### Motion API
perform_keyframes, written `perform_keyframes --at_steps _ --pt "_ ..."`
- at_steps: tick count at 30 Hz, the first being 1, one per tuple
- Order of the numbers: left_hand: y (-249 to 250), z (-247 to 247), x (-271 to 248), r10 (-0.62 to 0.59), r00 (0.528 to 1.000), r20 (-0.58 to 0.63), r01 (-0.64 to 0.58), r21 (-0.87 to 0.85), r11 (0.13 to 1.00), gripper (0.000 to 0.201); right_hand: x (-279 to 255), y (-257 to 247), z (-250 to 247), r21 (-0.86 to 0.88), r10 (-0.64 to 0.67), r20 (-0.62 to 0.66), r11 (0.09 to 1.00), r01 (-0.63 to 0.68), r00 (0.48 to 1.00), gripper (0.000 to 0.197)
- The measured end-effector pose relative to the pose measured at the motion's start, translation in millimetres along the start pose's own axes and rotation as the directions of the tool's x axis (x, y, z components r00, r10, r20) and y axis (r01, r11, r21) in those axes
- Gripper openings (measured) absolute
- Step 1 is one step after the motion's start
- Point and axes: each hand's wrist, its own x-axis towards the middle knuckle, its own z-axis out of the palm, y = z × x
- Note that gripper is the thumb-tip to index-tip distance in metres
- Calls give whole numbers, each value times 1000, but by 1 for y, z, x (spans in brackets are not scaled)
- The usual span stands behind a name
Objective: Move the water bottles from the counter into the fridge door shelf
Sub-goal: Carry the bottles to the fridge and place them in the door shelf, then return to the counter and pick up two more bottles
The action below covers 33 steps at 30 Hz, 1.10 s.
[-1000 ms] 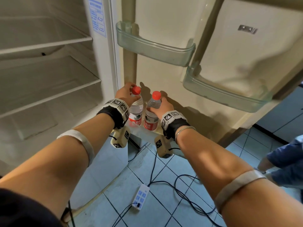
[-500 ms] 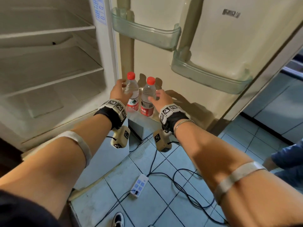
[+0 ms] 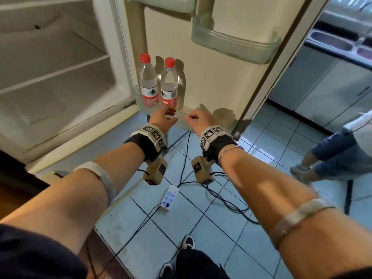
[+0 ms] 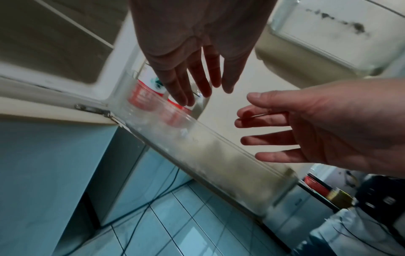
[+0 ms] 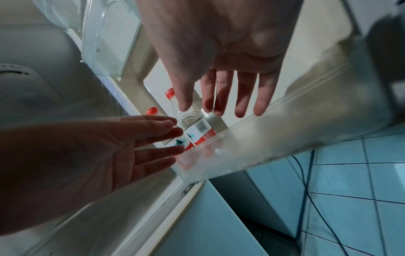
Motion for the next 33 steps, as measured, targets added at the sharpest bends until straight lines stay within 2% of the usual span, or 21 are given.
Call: perform_keyframes --at_steps 5,10,16,20,25,31,33 --pt "1 38 -36 22 993 116 -24 14 1000 32 -48 36 -6 -8 95 23 995 -95 995 37" --pt "17 91 -66 70 963 259 -77 16 997 31 -93 85 -25 -42 197 -42 979 -198 980 34" --pt "56 167 -95 144 910 389 -158 3 987 27 -140 158 -73 51 340 -157 940 -337 927 34" --pt "91 234 -115 217 852 476 -249 4 968 26 -176 213 -120 90 410 -234 912 -400 882 33" --pt "137 333 -151 249 771 586 -299 -12 954 25 -222 289 -180 146 509 -289 861 -488 811 32" --pt "189 449 -206 299 649 699 -355 -70 932 26 -293 376 -253 209 605 -382 793 -572 699 33" --pt "206 486 -227 314 605 732 -377 -85 923 26 -320 404 -273 248 646 -413 758 -604 641 33"
